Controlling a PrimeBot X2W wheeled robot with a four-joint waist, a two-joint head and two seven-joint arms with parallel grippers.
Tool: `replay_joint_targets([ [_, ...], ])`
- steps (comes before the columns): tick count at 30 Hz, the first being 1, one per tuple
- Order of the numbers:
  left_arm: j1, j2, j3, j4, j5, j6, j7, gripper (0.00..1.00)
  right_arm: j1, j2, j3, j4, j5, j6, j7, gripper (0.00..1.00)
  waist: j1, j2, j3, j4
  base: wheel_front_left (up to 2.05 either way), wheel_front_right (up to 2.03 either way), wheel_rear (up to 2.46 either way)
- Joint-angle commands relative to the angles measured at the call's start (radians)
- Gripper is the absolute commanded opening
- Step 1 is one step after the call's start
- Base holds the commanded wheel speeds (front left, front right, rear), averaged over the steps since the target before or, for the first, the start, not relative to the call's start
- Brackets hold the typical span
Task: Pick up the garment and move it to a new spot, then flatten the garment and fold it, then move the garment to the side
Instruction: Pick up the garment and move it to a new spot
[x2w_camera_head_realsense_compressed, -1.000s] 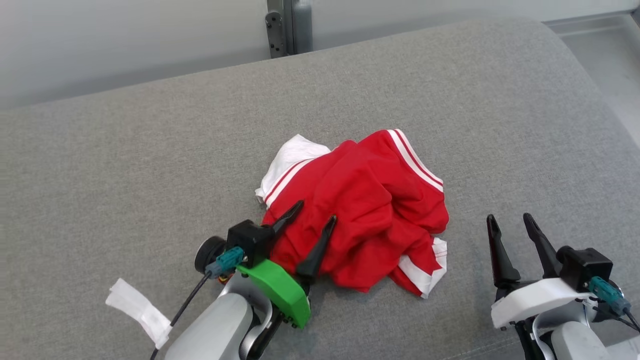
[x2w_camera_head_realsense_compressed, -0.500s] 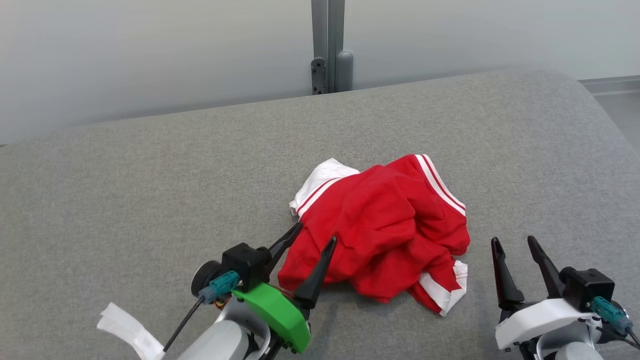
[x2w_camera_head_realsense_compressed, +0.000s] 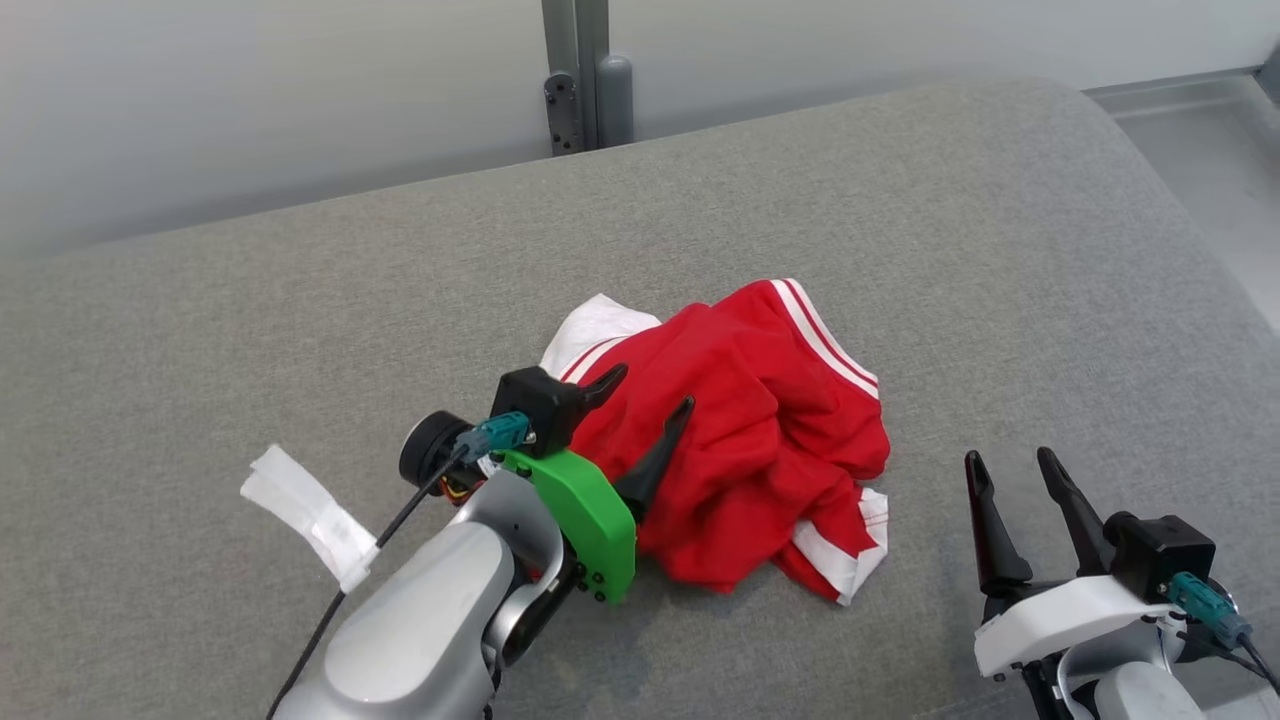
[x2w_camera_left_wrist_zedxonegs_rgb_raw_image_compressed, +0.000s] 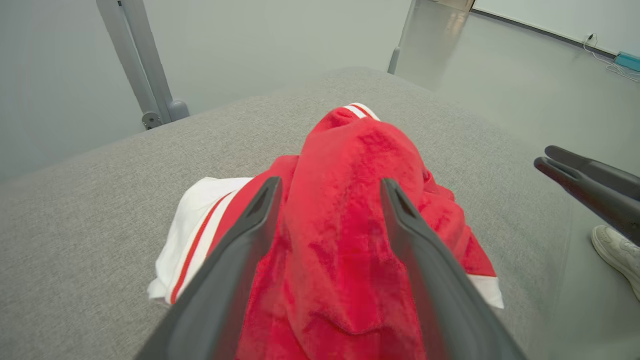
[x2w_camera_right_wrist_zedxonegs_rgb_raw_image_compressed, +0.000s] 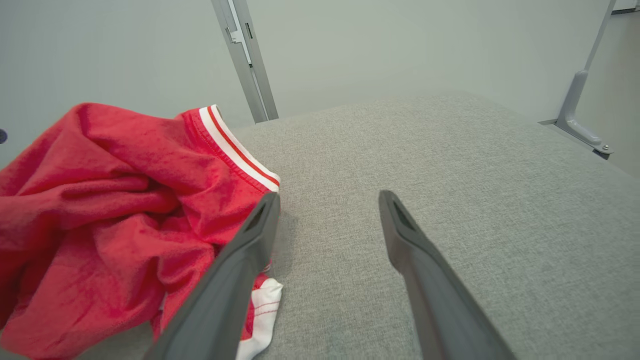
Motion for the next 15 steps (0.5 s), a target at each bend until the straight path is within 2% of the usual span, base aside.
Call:
replay_joint_targets([
  [1, -0.027, -0.004, -0.003, 0.012, 0.001, -0.006, 0.008, 1.00, -0.015, 0.004, 0.002, -0.001, 0.006, 0.000, -0.003, 1.00, 0.0000, 0.0000, 0.026, -0.031, 0.00, 0.00, 0.00],
  [7, -0.096, -0.011, -0.040, 0.076, 0.002, -0.026, 0.079, 1.00, -0.028, 0.011, 0.008, 0.004, 0.010, 0.000, -0.003, 1.00, 0.0000, 0.0000, 0.042, -0.067, 0.00, 0.00, 0.00],
  [8, -0.107, -0.008, -0.049, 0.086, 0.006, -0.029, 0.092, 0.92, -0.031, 0.012, 0.010, 0.005, 0.011, 0.000, -0.003, 1.00, 0.0000, 0.0000, 0.044, -0.071, 0.00, 0.00, 0.00],
  [9, -0.116, -0.006, -0.055, 0.093, 0.009, -0.030, 0.103, 0.62, -0.034, 0.014, 0.011, 0.004, 0.012, 0.000, -0.003, 1.00, 0.0000, 0.0000, 0.046, -0.075, 0.00, 0.00, 0.00],
  [12, -0.143, -0.001, -0.073, 0.116, 0.015, -0.037, 0.124, 0.00, -0.034, 0.017, 0.015, 0.004, 0.013, 0.000, -0.003, 1.00, 0.0000, 0.0000, 0.048, -0.084, 0.00, 0.00, 0.00],
  [15, -0.166, 0.004, -0.080, 0.133, 0.003, -0.044, 0.125, 0.00, -0.029, 0.022, 0.016, 0.008, 0.011, 0.000, -0.003, 1.00, 0.0000, 0.0000, 0.046, -0.090, 0.00, 0.00, 0.00],
])
